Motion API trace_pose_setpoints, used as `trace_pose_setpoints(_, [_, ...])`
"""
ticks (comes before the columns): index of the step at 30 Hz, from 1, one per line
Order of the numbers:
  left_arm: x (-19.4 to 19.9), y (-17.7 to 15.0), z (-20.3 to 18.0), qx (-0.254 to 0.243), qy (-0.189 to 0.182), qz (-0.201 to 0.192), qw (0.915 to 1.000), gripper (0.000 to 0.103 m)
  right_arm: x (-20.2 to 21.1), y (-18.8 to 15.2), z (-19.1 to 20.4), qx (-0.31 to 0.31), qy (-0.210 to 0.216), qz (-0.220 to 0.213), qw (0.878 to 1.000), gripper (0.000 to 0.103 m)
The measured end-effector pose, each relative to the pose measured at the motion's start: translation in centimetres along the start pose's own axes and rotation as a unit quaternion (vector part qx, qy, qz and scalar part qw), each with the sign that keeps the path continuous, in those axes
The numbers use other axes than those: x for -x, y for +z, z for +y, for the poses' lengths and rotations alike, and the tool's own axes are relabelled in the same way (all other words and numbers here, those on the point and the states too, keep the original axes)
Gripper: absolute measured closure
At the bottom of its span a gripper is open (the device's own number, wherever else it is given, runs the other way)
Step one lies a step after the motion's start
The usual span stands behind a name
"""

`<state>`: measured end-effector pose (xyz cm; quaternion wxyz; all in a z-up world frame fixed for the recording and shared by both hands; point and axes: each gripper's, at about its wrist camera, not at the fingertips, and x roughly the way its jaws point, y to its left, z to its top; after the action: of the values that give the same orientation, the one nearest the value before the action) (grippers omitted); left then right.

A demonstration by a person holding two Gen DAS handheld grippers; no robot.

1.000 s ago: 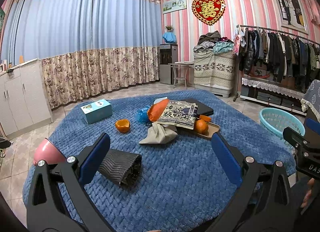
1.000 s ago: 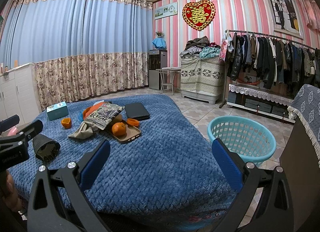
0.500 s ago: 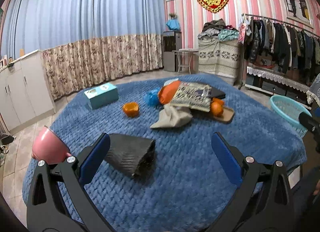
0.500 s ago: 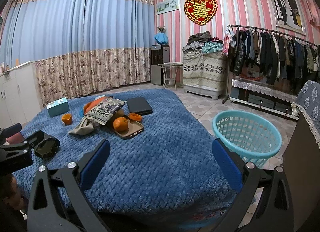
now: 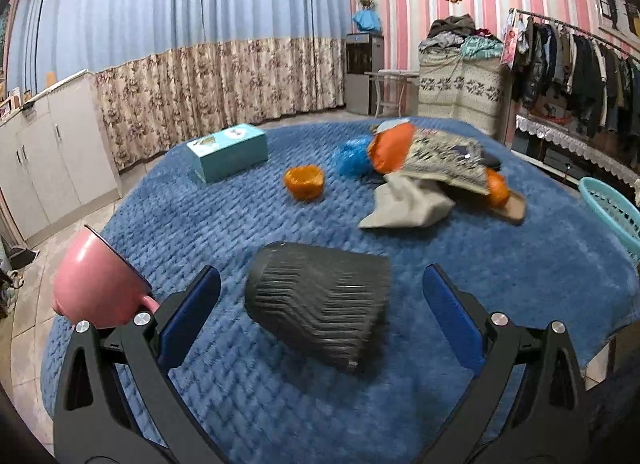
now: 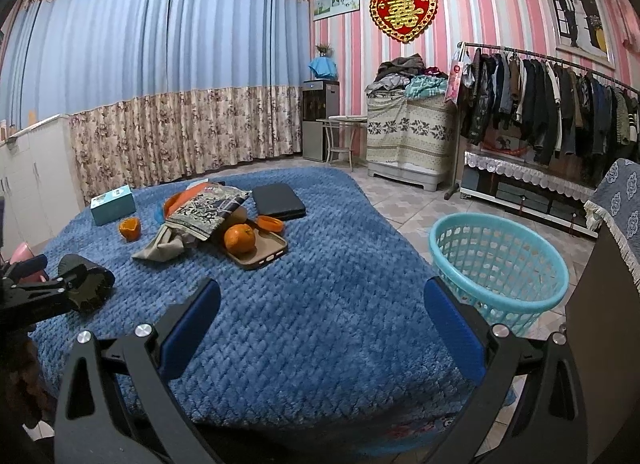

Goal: Collect trash
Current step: 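Grasp the black ribbed cylinder with the left tool, then grasp the orange on the cardboard tray with the right tool while the left holds the cylinder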

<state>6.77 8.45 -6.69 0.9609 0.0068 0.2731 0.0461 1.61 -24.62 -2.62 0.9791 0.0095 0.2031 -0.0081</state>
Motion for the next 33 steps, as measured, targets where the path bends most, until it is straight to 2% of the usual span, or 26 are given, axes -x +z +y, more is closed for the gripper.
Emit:
trace_pose_setpoints(7, [-2.5, -0.2, 0.8, -0.011, -0.011, 0.025, 0.9996, 0.005, -1.1, 0.0, 0.3, 0.000, 0.002, 0.014, 1.000, 0.004])
trace_pose_setpoints(12, [-3.5, 0.3, 0.8, -0.008, -0.045, 0.035, 0.9983, 0.005, -2.5, 0.5, 0.4, -0.002, 0.006, 0.032, 0.999, 0.004])
trace_pose_setpoints(16, [-4.3, 0.7, 0.3, -0.005, -0.072, 0.046, 0.9963, 0.005, -4.4, 1.6, 0.6, 0.001, 0.015, 0.059, 0.998, 0.004])
trace_pose_setpoints(22, [-4.5, 1.4, -0.4, -0.015, -0.082, 0.040, 0.9958, 0.005, -8.3, 3.7, 1.7, 0.021, 0.029, 0.065, 0.997, 0.004])
trace_pose_setpoints(27, [-4.2, 1.4, -0.8, -0.030, -0.078, 0.037, 0.9958, 0.012, -13.1, 4.2, 3.5, 0.046, 0.042, 0.105, 0.993, 0.004])
trace_pose_setpoints(29, [-4.1, 1.4, -0.8, -0.034, -0.076, 0.038, 0.9958, 0.019, -14.7, 4.1, 3.9, 0.046, 0.051, 0.120, 0.990, 0.004])
trace_pose_setpoints(31, [-4.1, 1.6, -0.5, -0.031, -0.076, 0.040, 0.9958, 0.024, -16.3, 4.0, 4.4, 0.033, 0.074, 0.137, 0.987, 0.004])
trace_pose_setpoints(33, [-4.2, 1.9, -0.2, -0.023, -0.082, 0.043, 0.9955, 0.024, -17.4, 4.0, 4.8, 0.026, 0.090, 0.146, 0.985, 0.004])
